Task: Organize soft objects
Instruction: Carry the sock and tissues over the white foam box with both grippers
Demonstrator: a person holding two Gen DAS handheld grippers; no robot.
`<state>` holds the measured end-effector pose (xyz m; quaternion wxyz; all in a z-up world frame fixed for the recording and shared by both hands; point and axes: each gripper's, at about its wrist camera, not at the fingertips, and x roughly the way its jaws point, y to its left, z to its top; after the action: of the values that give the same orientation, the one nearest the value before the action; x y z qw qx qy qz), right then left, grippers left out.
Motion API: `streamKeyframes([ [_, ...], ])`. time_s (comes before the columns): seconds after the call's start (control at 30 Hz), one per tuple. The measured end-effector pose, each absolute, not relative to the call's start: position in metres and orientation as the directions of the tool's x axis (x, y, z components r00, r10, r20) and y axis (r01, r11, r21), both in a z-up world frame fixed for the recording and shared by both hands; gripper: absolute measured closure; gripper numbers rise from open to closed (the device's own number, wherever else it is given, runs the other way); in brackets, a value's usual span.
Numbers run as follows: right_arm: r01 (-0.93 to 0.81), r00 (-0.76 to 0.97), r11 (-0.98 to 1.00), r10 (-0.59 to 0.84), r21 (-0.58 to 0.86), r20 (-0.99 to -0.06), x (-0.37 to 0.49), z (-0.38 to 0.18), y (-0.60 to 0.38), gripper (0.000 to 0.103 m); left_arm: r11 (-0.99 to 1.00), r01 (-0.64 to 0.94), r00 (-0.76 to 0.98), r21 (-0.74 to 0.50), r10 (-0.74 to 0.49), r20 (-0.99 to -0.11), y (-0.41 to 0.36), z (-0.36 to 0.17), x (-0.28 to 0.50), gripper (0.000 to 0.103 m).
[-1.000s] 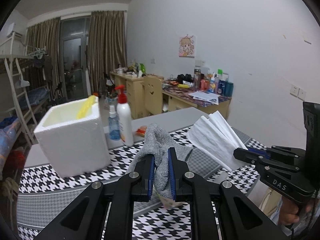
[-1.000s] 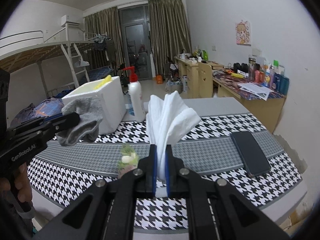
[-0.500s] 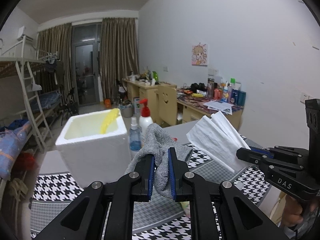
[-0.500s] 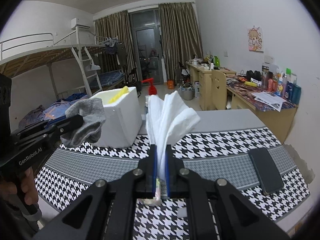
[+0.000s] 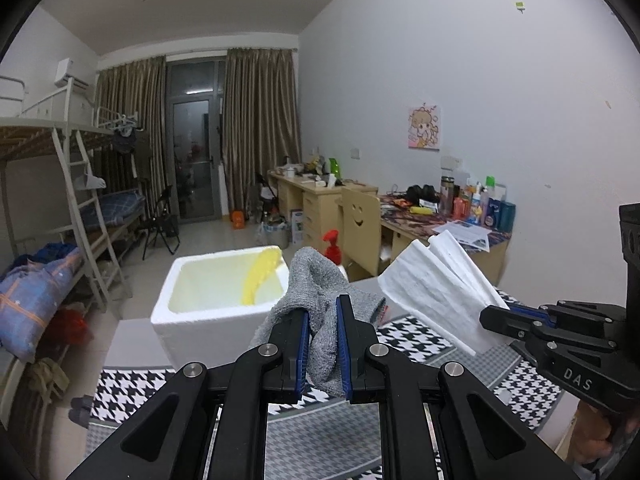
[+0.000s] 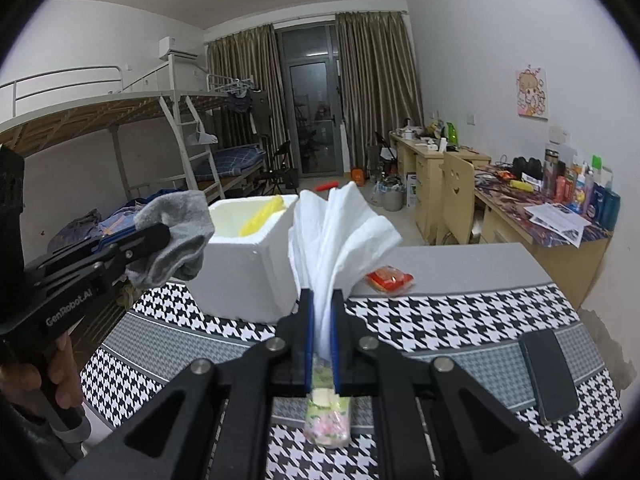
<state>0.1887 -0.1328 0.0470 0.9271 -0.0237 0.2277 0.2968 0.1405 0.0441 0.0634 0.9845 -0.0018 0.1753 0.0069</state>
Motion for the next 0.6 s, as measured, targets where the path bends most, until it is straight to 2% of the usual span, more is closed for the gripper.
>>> streamKeyframes([
  [0.6,-0.611,0.702,0.790,0.572,0.055,-0.423,0.207,0.076,-0.087,0.093,0.994,-0.105,0.944,0.012,0.103,-0.312,0.070,0.084,0.168,0.089],
])
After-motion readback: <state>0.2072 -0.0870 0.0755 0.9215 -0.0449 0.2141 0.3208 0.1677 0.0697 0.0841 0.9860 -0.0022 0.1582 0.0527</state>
